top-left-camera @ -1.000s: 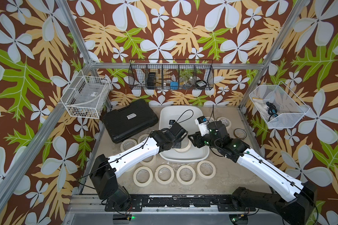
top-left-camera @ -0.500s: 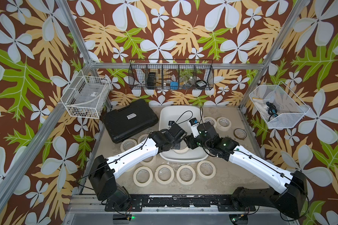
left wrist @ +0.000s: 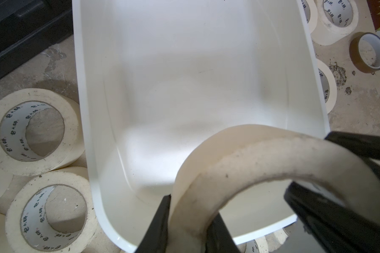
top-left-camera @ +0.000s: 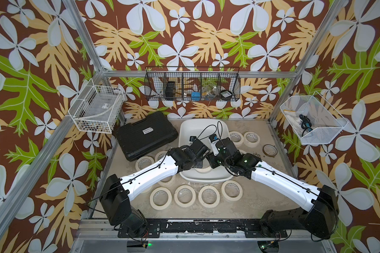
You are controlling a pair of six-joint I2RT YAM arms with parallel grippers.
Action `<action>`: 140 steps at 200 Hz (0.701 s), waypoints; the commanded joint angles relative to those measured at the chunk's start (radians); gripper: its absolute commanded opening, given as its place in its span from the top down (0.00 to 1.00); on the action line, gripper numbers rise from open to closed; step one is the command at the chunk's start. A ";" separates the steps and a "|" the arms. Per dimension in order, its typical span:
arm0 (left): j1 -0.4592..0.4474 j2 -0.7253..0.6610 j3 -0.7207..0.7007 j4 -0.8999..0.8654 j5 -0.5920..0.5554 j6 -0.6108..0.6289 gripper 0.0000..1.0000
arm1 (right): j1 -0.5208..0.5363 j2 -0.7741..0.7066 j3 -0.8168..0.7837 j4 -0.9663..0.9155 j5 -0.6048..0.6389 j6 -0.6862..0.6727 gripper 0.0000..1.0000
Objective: Take out the art tape in the storage box
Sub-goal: Pick up the art tape from the storage box.
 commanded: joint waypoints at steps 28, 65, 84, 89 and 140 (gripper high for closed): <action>0.002 -0.062 -0.022 0.077 0.027 -0.007 0.71 | 0.001 -0.008 0.002 0.014 0.032 0.021 0.81; 0.005 -0.140 -0.062 0.145 0.042 -0.014 0.41 | 0.001 -0.042 -0.006 0.028 0.050 0.019 0.90; 0.014 -0.194 -0.098 0.189 0.049 -0.019 0.34 | 0.000 -0.059 -0.009 0.028 0.080 0.018 0.92; 0.019 -0.209 -0.105 0.198 0.051 -0.022 0.34 | 0.000 -0.065 -0.011 0.028 0.091 0.018 0.93; 0.042 -0.335 -0.162 0.225 -0.019 -0.044 0.28 | -0.116 -0.127 -0.021 -0.004 0.098 0.019 0.94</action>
